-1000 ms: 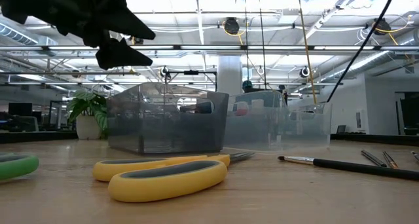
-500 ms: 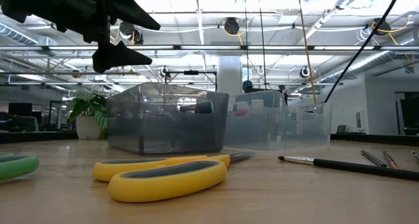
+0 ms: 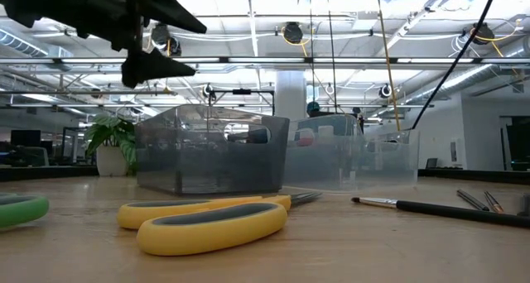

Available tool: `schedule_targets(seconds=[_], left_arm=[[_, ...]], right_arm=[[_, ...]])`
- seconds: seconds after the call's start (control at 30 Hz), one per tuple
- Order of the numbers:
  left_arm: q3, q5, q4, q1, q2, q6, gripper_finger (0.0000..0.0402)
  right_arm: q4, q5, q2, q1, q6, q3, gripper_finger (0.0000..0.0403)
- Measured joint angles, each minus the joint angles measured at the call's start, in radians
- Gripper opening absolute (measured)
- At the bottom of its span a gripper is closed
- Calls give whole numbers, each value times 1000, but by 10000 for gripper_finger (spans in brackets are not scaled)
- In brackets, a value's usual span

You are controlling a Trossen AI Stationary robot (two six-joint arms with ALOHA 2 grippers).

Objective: Pick & Place Paint Supplies
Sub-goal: Put the right silver paintbrush into the transparent bin

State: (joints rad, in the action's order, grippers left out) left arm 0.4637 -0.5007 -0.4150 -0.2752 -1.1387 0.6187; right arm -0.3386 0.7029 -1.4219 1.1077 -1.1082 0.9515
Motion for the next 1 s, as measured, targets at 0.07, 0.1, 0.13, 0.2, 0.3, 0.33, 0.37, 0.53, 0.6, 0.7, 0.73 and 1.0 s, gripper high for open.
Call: schedule_targets(seconds=[0.07,0.1,0.13,0.2,0.3,0.33,0.37,0.53,0.6,0.7,0.73,1.0], left_arm=[[0,-6,-20,10,0,-66,365],[0,0,-25,15,0,-98,365],[0,4,-28,19,0,-126,365],[0,9,-27,21,0,-168,365],[0,10,-13,17,0,-201,365],[0,10,-5,14,-3,-202,365],[0,10,4,12,-9,-199,365],[0,11,25,0,-48,-198,365],[1,13,34,-1,-76,-197,365],[0,13,24,-1,-112,-191,365],[0,12,25,-1,-124,-191,365],[0,2,16,0,-184,-195,365]], right_arm=[[75,135,11,-8,174,3,154],[116,191,11,-15,264,2,155],[151,232,9,-21,340,2,155],[200,279,9,-42,421,2,156],[174,208,10,-124,345,2,157],[141,146,9,-162,296,2,159],[98,66,9,-204,249,2,162],[-136,-328,-21,-396,195,1,190],[-200,-395,-28,-450,267,1,200],[-282,-438,-34,-498,433,2,207],[-304,-441,-33,-511,497,1,207],[-167,-480,-33,-572,677,-130,189]])
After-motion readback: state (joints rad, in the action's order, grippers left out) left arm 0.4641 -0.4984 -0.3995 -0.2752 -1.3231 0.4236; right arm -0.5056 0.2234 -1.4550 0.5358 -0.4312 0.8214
